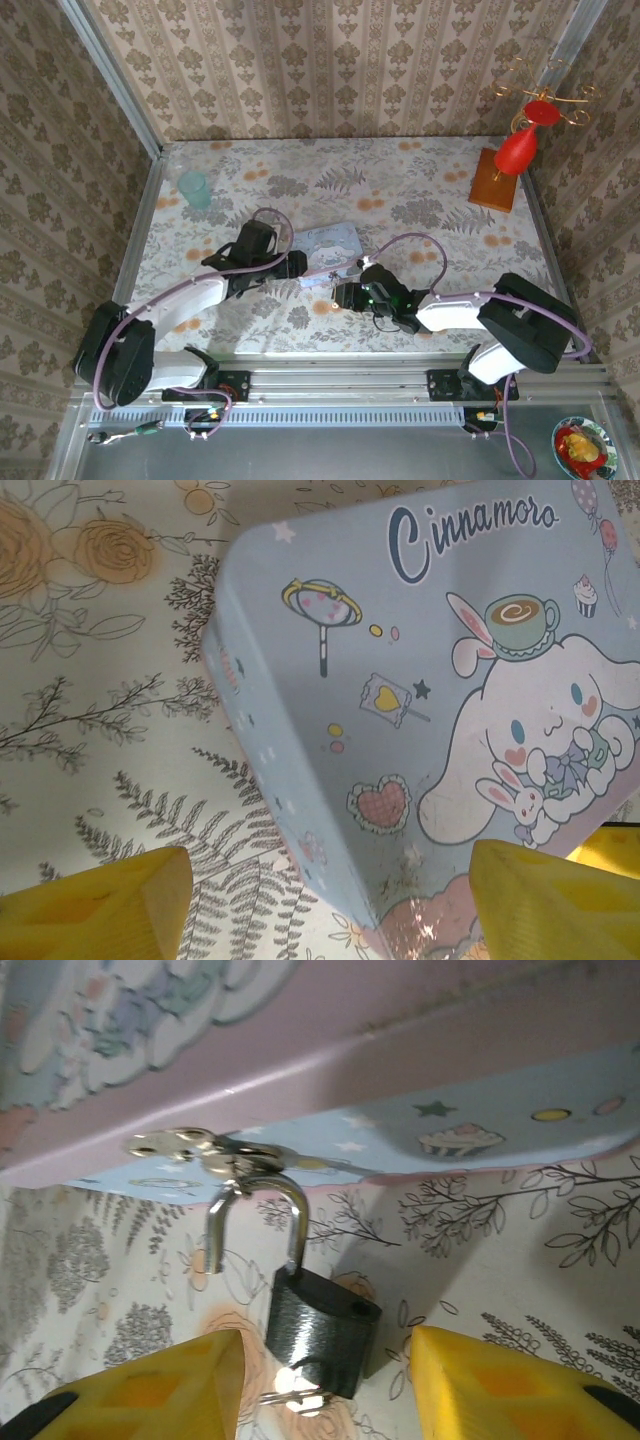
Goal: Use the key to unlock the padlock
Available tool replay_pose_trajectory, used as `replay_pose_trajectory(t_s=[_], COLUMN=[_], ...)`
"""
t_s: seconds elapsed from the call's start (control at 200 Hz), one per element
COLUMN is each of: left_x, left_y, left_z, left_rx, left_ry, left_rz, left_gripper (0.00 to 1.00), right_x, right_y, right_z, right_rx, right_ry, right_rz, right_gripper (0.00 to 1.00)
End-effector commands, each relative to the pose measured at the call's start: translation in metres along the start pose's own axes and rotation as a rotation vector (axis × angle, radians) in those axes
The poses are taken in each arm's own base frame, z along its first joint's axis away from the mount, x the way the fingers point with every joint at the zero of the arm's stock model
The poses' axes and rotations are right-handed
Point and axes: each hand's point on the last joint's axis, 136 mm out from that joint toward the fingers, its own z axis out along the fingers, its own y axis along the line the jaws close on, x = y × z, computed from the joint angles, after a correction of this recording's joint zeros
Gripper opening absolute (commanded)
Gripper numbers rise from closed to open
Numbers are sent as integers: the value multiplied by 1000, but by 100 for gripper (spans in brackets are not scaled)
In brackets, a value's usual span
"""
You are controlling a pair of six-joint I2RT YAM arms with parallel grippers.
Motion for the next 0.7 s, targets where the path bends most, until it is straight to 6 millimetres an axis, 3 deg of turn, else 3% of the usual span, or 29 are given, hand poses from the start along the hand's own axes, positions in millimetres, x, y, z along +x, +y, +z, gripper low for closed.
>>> replay_pose_trajectory(t_s=[0.0, 0.285, 0.695], left_x=[-18, -7, 5], left_y=[-11, 18, 27], left_z=[3, 15, 24], left_rx=[47, -65, -81], left_ry=[-35, -22, -8], left_rz=[26, -29, -68], left_gripper=[74, 74, 74], right_x=[-2, 4, 7], right_y=[-7, 1, 7], right_z=[6, 17, 27], right_rx=[49, 54, 74], right_ry=[-5, 16, 40], right_rz=[21, 2, 6], right_gripper=[49, 48, 38])
